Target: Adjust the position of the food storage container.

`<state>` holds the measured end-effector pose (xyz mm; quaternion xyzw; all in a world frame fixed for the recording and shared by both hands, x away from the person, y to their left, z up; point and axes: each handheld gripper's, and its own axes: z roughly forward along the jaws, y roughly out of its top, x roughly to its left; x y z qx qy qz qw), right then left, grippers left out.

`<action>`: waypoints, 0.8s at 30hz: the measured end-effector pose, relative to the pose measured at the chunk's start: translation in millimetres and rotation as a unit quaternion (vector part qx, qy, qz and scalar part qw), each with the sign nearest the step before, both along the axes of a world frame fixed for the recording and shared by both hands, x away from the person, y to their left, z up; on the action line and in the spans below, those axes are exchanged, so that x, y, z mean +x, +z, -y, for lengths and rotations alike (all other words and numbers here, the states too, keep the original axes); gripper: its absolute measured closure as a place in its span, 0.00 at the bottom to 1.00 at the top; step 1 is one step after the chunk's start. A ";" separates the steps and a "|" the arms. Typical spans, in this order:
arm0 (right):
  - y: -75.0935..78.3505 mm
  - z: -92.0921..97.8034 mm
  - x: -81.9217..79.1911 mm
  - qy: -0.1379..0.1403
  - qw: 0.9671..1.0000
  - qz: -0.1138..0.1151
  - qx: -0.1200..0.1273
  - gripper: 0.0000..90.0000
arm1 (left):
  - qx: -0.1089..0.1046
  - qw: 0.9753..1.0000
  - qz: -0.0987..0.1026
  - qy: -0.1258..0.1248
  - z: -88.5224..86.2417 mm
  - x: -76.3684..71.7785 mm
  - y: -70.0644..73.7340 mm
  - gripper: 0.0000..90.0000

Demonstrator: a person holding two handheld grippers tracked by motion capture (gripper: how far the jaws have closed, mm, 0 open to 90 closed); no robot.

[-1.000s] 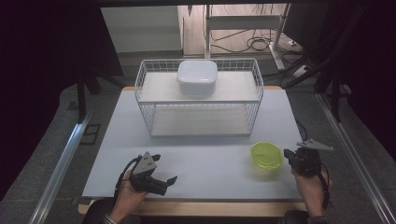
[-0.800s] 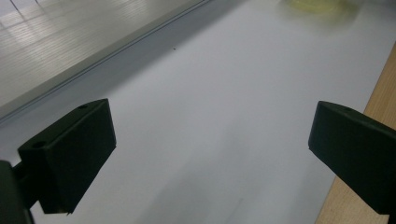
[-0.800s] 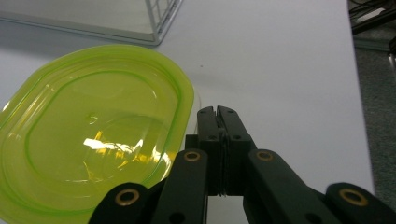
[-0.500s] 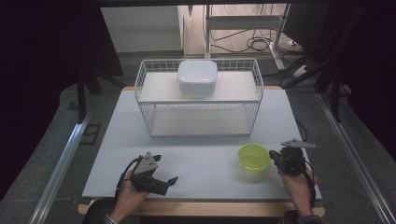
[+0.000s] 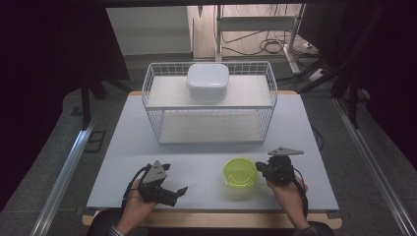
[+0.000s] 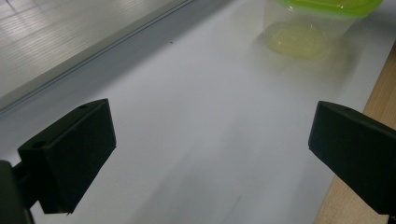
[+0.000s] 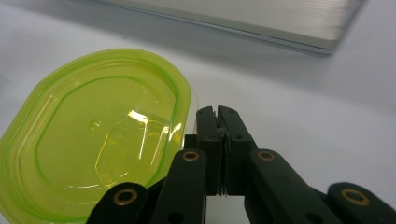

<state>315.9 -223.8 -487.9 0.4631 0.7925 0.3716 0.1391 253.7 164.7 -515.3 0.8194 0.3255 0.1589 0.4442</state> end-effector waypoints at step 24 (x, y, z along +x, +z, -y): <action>-15.9 -21.3 -48.0 0.068 0.996 -0.063 0.012 0.98 | 0.006 1.000 0.000 -0.002 1.8 -0.7 -0.1 0.01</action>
